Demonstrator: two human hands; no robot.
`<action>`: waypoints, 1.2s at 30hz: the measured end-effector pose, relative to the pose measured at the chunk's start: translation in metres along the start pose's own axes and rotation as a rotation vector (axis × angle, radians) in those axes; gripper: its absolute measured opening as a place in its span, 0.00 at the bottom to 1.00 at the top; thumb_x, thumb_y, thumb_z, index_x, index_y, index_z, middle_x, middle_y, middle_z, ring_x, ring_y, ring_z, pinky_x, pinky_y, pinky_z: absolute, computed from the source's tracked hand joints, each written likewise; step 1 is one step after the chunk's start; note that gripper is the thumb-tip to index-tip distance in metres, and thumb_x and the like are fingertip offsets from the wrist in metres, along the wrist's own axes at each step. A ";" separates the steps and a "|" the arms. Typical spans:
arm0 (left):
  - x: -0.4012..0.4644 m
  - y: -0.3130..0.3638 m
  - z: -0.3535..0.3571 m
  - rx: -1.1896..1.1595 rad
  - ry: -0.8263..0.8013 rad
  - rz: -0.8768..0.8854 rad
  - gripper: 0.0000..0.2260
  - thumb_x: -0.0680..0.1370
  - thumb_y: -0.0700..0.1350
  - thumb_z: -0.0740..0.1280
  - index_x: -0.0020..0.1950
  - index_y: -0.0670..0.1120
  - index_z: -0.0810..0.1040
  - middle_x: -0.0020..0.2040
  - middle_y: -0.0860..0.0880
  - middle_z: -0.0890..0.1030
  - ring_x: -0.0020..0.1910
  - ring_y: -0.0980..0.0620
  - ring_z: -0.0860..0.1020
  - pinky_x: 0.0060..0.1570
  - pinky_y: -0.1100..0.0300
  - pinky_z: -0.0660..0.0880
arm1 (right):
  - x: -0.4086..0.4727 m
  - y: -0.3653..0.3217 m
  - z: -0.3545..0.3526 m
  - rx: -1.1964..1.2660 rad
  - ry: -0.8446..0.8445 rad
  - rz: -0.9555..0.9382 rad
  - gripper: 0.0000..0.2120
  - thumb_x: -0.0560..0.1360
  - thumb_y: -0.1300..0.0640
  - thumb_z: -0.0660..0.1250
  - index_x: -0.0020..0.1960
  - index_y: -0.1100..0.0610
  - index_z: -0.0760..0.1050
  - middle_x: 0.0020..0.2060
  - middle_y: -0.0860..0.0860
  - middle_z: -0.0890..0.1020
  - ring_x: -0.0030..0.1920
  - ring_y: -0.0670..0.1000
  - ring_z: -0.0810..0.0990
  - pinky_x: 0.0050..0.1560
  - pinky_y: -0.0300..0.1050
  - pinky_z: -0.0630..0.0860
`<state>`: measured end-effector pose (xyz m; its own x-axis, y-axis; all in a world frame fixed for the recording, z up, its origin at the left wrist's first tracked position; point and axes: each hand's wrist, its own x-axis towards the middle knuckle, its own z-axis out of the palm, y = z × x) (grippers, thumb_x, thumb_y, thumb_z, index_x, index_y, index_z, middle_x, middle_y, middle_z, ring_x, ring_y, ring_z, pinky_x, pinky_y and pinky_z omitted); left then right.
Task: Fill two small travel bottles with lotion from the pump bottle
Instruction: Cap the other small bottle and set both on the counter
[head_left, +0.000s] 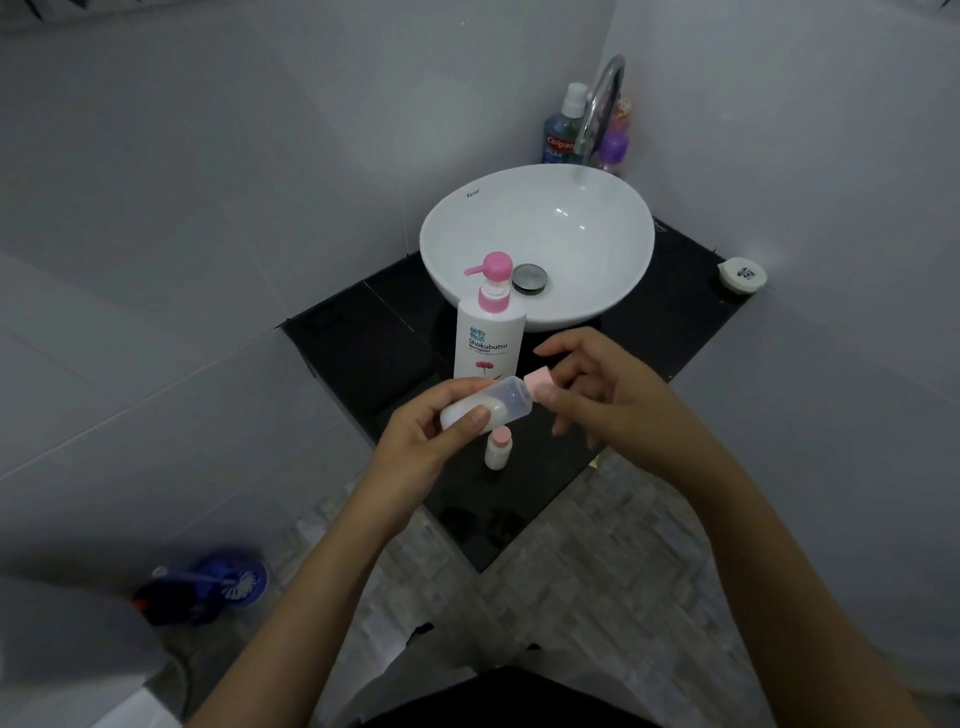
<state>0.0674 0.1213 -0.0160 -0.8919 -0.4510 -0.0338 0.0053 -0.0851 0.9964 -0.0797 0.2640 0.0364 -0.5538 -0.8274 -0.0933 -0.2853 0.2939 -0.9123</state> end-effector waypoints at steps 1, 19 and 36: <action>0.000 0.000 0.000 -0.004 0.001 -0.001 0.13 0.73 0.49 0.66 0.57 0.50 0.80 0.54 0.57 0.82 0.55 0.60 0.79 0.51 0.69 0.75 | -0.001 -0.002 -0.001 0.012 -0.030 -0.010 0.10 0.74 0.54 0.69 0.55 0.51 0.75 0.42 0.51 0.82 0.35 0.50 0.82 0.28 0.36 0.74; 0.001 0.002 0.000 0.014 0.002 -0.037 0.15 0.73 0.52 0.66 0.58 0.50 0.81 0.53 0.57 0.82 0.54 0.61 0.79 0.48 0.70 0.75 | -0.003 0.002 0.009 -0.034 0.043 -0.005 0.07 0.75 0.53 0.67 0.52 0.54 0.77 0.35 0.48 0.82 0.30 0.46 0.81 0.25 0.35 0.73; 0.003 0.008 0.005 -0.023 0.033 -0.104 0.18 0.74 0.53 0.63 0.58 0.46 0.81 0.53 0.49 0.83 0.51 0.56 0.81 0.48 0.63 0.78 | -0.001 0.003 0.011 0.004 0.077 0.018 0.10 0.74 0.54 0.69 0.55 0.53 0.77 0.35 0.50 0.82 0.29 0.46 0.80 0.25 0.34 0.72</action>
<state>0.0620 0.1237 -0.0076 -0.8726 -0.4680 -0.1394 -0.0756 -0.1527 0.9854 -0.0710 0.2607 0.0289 -0.6174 -0.7826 -0.0790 -0.2716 0.3064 -0.9123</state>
